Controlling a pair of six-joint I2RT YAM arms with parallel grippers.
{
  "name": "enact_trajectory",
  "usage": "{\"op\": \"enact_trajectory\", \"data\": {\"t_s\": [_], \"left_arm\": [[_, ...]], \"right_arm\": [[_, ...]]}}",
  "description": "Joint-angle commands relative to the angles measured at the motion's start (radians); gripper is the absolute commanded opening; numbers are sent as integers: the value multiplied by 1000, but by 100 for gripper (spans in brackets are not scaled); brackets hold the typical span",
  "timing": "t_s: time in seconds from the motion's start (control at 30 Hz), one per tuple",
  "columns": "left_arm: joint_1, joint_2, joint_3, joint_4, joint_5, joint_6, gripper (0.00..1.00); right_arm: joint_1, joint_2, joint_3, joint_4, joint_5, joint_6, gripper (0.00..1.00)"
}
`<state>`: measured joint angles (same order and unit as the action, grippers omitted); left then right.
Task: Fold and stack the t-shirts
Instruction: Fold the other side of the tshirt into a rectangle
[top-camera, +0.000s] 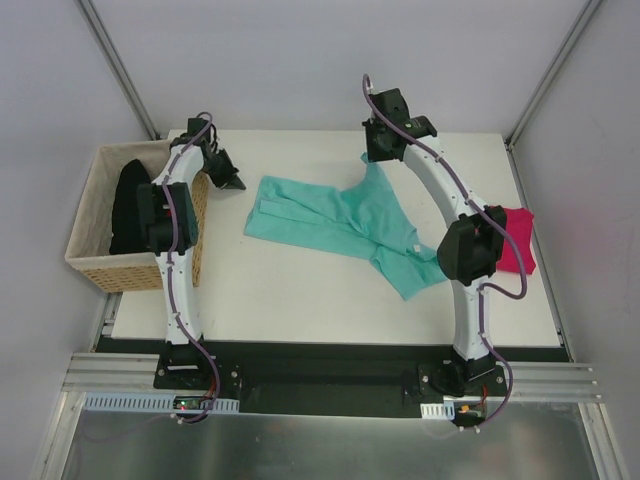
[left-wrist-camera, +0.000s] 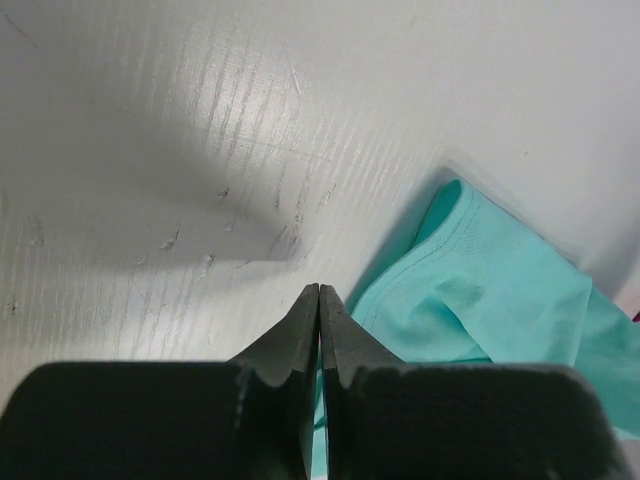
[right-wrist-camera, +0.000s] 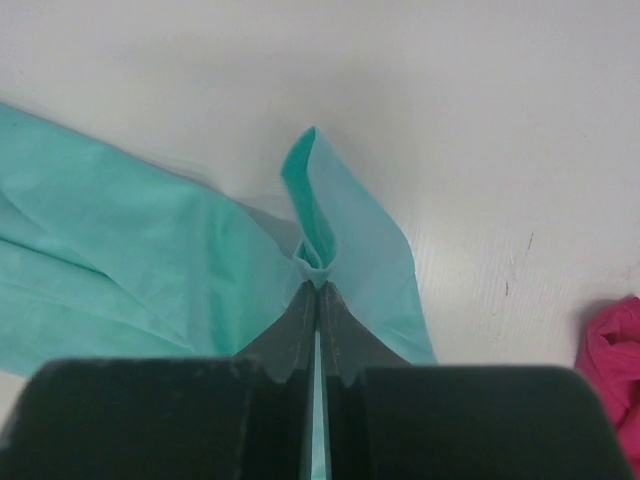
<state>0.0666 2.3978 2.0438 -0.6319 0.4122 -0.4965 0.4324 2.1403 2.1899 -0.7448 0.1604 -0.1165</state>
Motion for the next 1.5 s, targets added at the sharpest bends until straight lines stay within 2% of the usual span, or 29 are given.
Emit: {"op": "enact_trajectory", "data": {"t_s": [0.0,0.43,1.17,1.2,1.23,1.3,1.4,1.47], "left_arm": [[13,-84,-20,3,25,1,0],[16,-150,-94,-5,59,35,0],[18,-331,-252,-46,39,90,0],[16,-335,-257,-46,39,92,0],[16,-341,-266,-46,42,92,0],[15,-344,-270,-49,48,96,0],[10,-342,-281,-52,56,105,1],[4,-335,-281,-54,65,107,7]], "right_arm": [[-26,39,25,28,7,-14,1],[-103,141,51,71,34,-74,1],[-199,185,65,228,44,-121,1],[-199,190,65,225,39,-112,6],[-199,194,64,213,39,-104,16],[-199,190,57,197,33,-97,45],[-198,158,38,182,44,-113,62],[-198,132,28,186,60,-136,63]]}}
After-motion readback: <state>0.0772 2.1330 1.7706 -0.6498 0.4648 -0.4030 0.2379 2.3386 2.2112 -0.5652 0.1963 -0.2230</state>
